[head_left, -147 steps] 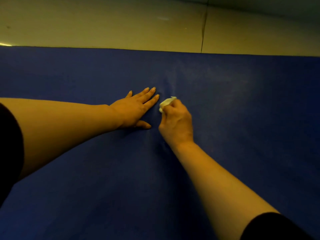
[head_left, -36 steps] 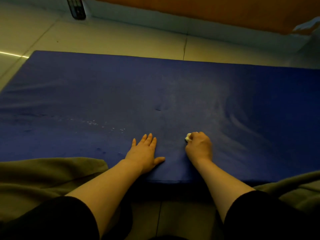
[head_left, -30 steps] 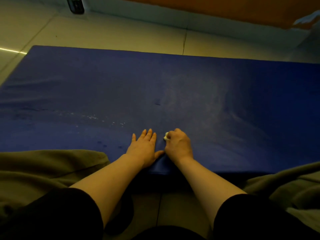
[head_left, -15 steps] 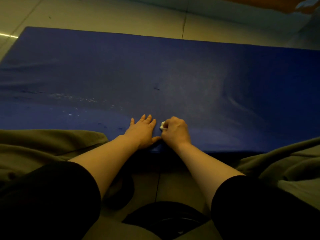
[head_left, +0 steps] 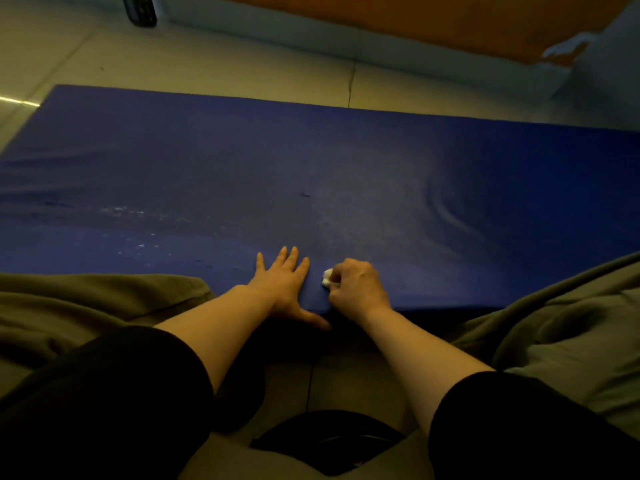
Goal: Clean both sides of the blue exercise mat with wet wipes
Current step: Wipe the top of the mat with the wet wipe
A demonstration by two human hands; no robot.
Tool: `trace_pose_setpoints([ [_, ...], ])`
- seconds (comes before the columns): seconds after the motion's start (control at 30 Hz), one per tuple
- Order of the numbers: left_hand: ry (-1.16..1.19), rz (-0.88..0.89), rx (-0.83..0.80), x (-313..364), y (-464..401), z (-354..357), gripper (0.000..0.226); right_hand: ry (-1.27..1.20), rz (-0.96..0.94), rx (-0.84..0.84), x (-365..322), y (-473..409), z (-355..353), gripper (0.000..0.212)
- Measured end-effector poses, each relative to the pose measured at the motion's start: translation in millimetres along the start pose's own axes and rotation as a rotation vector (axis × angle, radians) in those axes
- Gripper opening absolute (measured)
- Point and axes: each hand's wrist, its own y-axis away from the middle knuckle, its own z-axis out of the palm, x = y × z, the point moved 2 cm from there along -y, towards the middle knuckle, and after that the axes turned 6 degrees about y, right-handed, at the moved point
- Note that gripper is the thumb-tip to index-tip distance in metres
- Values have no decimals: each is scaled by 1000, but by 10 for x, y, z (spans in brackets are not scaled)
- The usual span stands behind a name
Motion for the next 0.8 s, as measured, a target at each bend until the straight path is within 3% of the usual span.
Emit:
trace_pose_setpoints([
  [0.13,-70,16,-33,52,1,-7,137,59,281,80,449,82,-154,22],
  [0.23,-91,0,3,71,1,-10,135,83,204,75,240,121,-141,20],
  [0.33,-108,-2,32,153,58,-28,111,70,-68,30,-173,258,-8,19],
  [0.43,-234,166,160,245,132,-101,56,60,-98,73,-213,331,-66,19],
  [0.5,-303,258,330,342,187,-247,36,76,-118,212,-177,307,-281,17],
  [0.6,-260,324,531,660,244,-501,21,13,-51,485,10,207,-632,15],
  [0.8,-197,368,588,1278,79,-580,21,-46,108,486,690,116,-873,18],
])
